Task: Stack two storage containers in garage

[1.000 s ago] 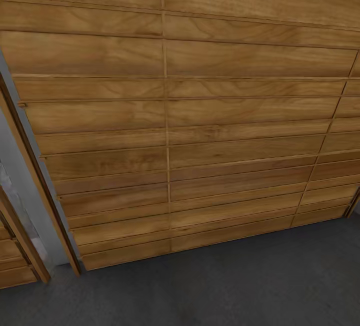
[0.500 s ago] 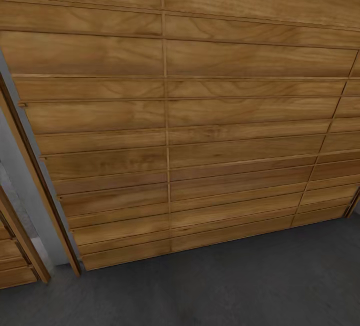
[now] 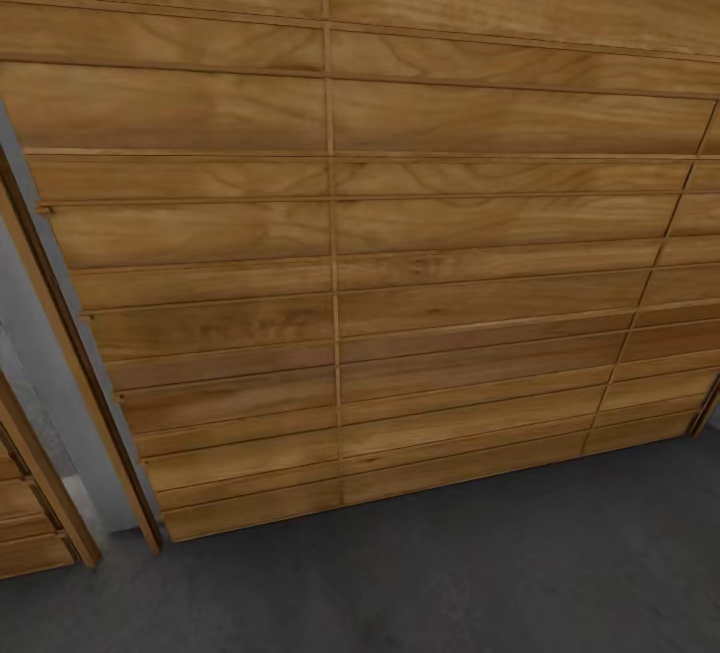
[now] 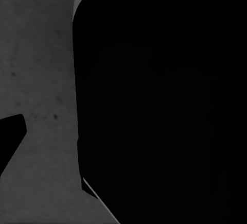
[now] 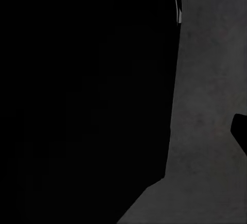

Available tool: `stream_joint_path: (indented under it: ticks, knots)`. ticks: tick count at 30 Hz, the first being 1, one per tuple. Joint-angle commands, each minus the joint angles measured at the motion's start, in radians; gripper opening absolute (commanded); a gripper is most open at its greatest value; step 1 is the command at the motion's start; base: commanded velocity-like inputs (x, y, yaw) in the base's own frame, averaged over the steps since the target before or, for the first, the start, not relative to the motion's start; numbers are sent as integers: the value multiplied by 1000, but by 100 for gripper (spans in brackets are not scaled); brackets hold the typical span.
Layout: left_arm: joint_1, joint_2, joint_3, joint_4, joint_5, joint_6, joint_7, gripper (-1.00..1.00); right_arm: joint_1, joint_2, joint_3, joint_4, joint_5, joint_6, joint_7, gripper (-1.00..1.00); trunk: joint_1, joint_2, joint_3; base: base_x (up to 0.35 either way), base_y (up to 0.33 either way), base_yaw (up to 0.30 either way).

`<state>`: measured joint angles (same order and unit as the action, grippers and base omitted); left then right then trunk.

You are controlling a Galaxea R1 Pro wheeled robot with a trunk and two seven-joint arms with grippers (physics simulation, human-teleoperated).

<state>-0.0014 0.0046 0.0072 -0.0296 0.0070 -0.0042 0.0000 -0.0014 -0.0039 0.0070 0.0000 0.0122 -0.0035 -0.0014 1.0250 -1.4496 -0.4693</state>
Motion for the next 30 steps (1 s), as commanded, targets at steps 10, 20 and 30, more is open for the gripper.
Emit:
stream_joint_path:
  ticks: [10, 20, 30]
  knots:
    - [0, 0, 2, -1, 0, -2, 0, 100, 0, 1, 0, 0, -2, 0, 0, 100, 0, 0, -1, 0, 0, 17]
    - [0, 1, -2, -2, -2, -2, 0, 100, 0, 1, -2, 0, -6, -1, 0, 100, 0, 0, -1, 0, 0, 248]
    - [0, 6, -5, -6, -5, -2, 0, 100, 0, 1, -7, 0, -4, -1, 0, 100, 0, 0, -1, 0, 0, 269]
